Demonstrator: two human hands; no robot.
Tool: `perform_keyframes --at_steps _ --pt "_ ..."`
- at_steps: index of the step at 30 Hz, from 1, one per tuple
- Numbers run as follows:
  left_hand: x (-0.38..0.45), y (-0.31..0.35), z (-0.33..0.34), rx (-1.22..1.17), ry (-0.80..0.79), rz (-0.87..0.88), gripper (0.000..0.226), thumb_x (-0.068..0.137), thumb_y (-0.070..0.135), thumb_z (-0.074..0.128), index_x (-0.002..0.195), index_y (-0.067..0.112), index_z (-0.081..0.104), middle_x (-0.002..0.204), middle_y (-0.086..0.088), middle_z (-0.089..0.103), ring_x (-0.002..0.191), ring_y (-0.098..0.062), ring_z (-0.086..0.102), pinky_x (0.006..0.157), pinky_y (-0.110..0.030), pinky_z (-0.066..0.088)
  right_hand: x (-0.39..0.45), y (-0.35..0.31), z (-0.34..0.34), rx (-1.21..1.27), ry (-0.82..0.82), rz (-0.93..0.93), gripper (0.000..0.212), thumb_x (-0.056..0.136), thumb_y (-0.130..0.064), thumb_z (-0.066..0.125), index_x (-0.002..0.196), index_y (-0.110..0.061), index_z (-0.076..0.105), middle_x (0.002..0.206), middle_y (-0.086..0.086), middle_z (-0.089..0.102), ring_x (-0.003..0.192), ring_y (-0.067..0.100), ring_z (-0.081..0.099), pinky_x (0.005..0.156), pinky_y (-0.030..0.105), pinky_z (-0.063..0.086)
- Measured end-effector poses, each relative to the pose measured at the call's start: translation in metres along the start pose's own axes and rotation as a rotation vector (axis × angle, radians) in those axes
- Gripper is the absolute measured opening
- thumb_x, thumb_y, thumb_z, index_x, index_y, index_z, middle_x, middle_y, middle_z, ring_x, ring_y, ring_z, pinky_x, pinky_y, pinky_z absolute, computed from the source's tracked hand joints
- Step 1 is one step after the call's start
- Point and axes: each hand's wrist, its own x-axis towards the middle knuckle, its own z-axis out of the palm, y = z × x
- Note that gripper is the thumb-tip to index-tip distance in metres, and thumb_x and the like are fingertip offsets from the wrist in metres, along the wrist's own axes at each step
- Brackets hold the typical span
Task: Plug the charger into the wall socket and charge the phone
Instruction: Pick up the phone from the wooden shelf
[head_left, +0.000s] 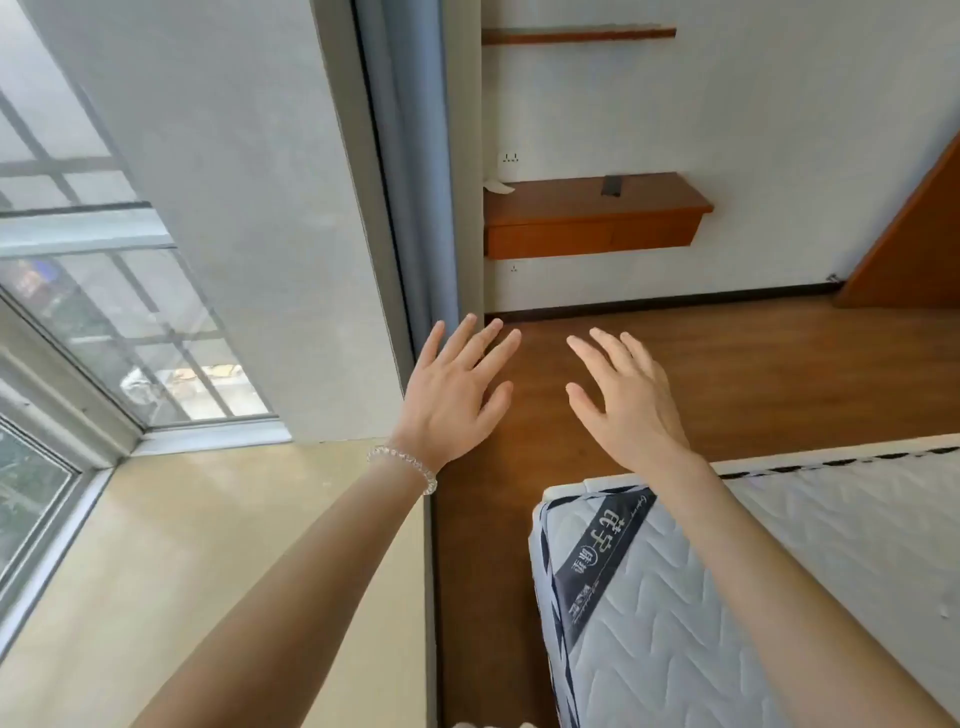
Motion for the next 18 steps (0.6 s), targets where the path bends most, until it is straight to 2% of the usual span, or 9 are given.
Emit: perform_keyframes --at_steps 7,13,18 --pt "0.033 -0.033 0.033 -0.015 -0.028 -0.054 0.053 0.096 0.046 0.021 0.147 0.033 0.026 0.154 0.002 0.032 0.146 -0.024 0.016 0.12 -0.046 0.004 0.037 0.008 0.034 -0.057 -0.022 0.022 0.053 0.095 -0.042 0.041 0.146 -0.029 0.036 0.154 0.003 0.037 0.143 0.031 0.027 0.112 0.048 0.028" --pt "0.082 -0.048 0.067 -0.122 -0.003 -0.15 0.052 0.096 0.043 0.027 0.147 0.031 0.028 0.154 0.002 0.034 0.146 -0.023 0.018 0.12 -0.043 0.009 0.085 0.038 0.065 -0.009 -0.001 0.065 0.056 0.095 -0.043 0.041 0.147 -0.029 0.03 0.153 0.005 0.038 0.143 0.031 0.029 0.112 0.047 0.029" --pt "0.151 -0.053 0.097 -0.137 -0.045 -0.134 0.05 0.095 0.037 0.034 0.144 0.026 0.036 0.148 -0.001 0.043 0.142 -0.025 0.027 0.118 -0.044 0.017 0.143 0.078 0.084 0.021 -0.012 0.118 0.056 0.095 -0.044 0.043 0.147 -0.027 0.032 0.154 0.006 0.037 0.143 0.032 0.029 0.113 0.047 0.029"
